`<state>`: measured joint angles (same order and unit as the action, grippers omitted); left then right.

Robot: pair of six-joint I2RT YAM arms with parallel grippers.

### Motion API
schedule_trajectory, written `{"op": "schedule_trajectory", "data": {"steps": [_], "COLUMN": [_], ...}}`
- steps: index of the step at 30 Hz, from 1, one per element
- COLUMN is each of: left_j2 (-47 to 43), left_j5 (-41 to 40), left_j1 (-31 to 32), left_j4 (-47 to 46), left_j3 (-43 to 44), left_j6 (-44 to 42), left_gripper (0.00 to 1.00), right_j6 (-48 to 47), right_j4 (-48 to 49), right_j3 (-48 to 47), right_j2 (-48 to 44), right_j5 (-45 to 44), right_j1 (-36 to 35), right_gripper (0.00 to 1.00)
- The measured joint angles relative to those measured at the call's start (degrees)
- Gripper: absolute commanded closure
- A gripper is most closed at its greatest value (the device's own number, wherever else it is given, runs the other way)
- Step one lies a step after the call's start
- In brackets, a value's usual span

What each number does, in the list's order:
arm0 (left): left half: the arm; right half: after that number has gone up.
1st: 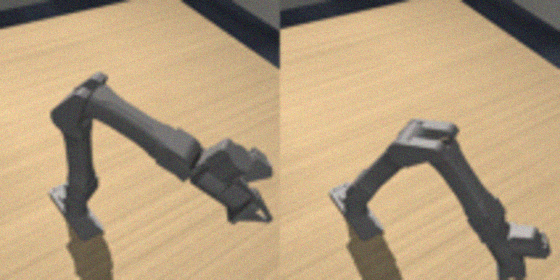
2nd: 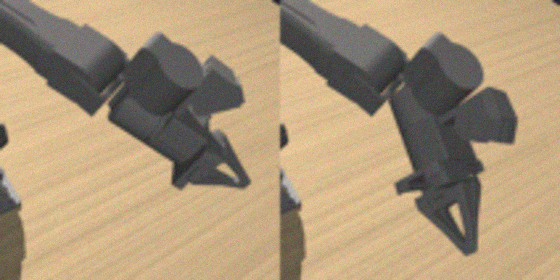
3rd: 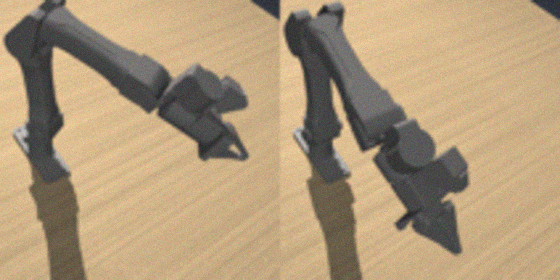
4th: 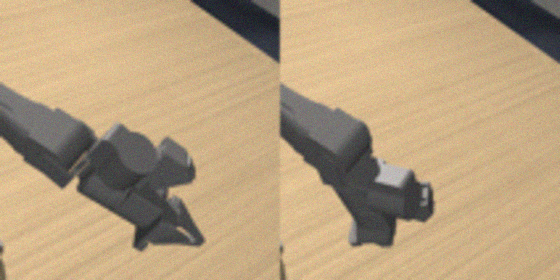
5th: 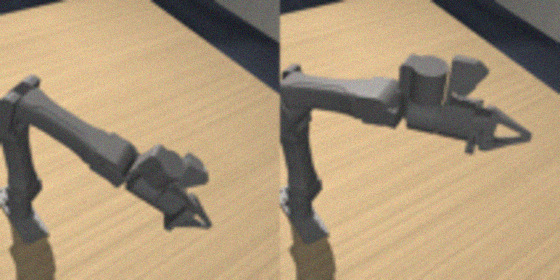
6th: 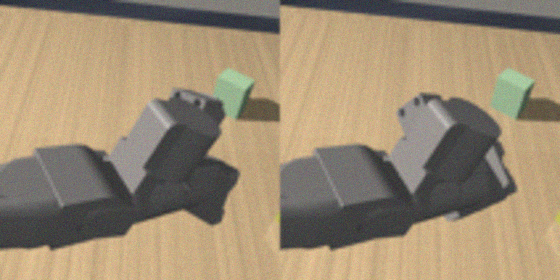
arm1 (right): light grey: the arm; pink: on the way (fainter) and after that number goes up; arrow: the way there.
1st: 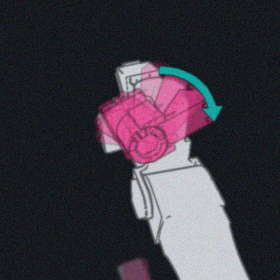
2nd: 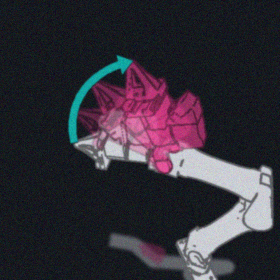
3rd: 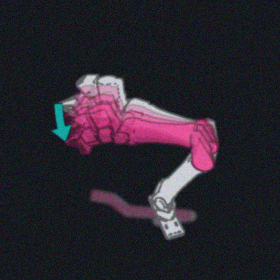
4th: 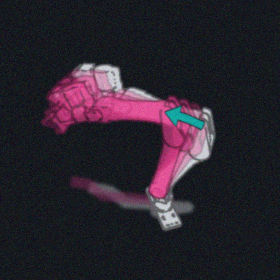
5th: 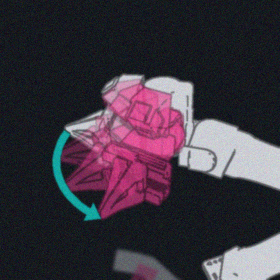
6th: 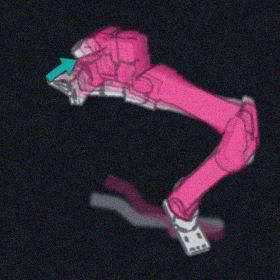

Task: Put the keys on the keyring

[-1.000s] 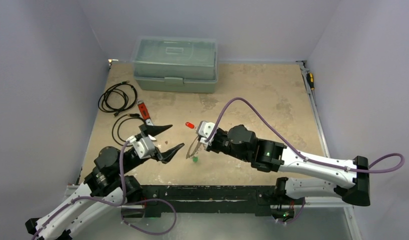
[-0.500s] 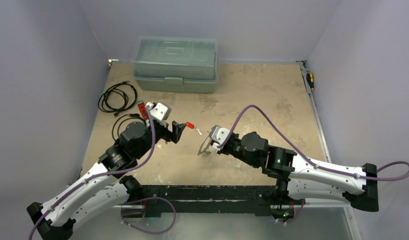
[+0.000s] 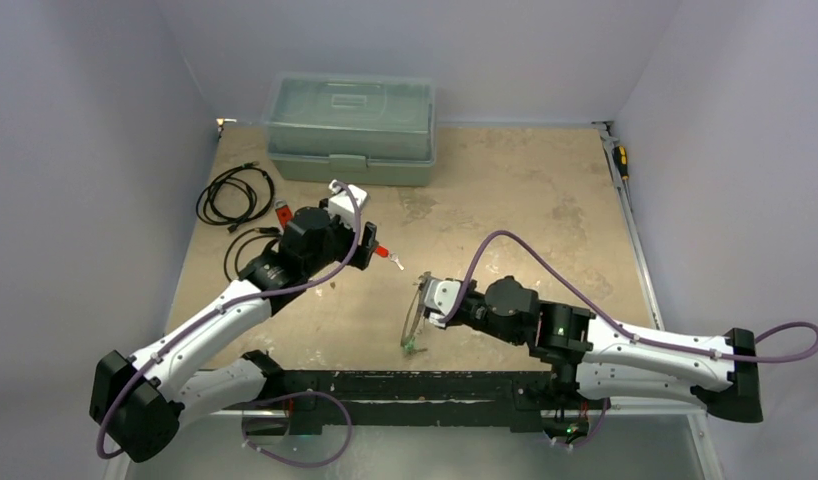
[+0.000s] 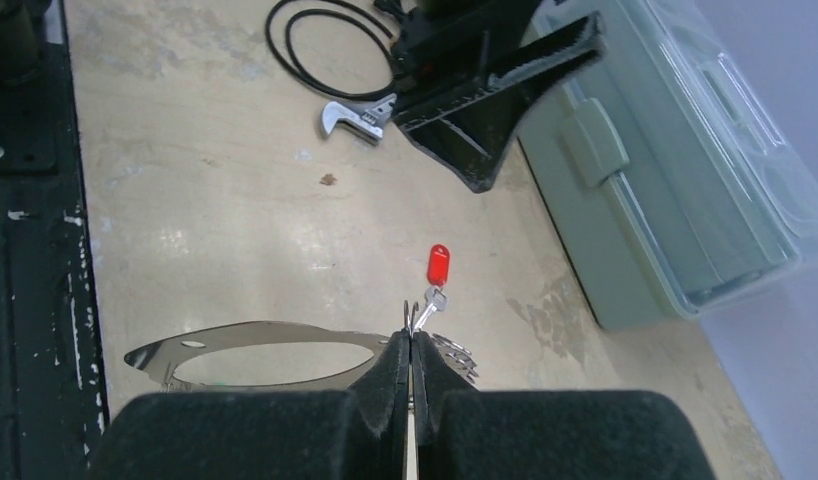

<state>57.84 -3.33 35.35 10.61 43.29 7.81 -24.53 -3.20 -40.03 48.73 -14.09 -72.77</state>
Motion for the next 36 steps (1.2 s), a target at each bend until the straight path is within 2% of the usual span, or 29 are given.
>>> {"op": "schedule_trajectory", "data": {"steps": [3, 8, 13, 17, 23, 30, 36], "left_j2": [0.48, 1.68, 11.52, 20.50, 30.36, 39.74, 43.01], "left_j5": [1.70, 4.70, 9.84, 15.67, 24.96, 28.46, 28.94], "left_j1": [0.00, -0.11, -1.40, -3.19, -3.67, -3.80, -5.09], "left_j4": [-2.95, -9.57, -9.75, -5.44, 4.76, 11.93, 14.80], "left_j3": [-0.33, -1.11, 1.16, 4.94, 13.94, 18.78, 19.69], "left_j6": [-5.11, -14.97, -23.71, -29.09, -40.48, -50.56, -56.54], "left_gripper": [0.28, 0.31, 0.35, 0.33, 0.36, 0.38, 0.35], "right_j6": [-0.87, -3.50, -6.08, -7.23, -7.63, -7.61, -7.61], "right_j4": [-0.28, 1.64, 2.89, 4.37, 4.96, 4.52, 4.55], "right_j3": [0.42, 4.17, 7.85, 7.93, 7.93, 7.93, 7.93], "right_j2": [0.02, -2.38, -5.88, -6.75, -6.91, -8.52, -9.51], "right_j5": [1.62, 3.26, 3.13, 2.38, 0.48, -0.33, -1.42], "right_j1": [-0.39, -1.57, -3.23, -5.09, -7.39, -9.92, -11.74], "right_gripper": [1.00, 1.00, 1.00, 1.00, 1.00, 1.00, 1.00]}}
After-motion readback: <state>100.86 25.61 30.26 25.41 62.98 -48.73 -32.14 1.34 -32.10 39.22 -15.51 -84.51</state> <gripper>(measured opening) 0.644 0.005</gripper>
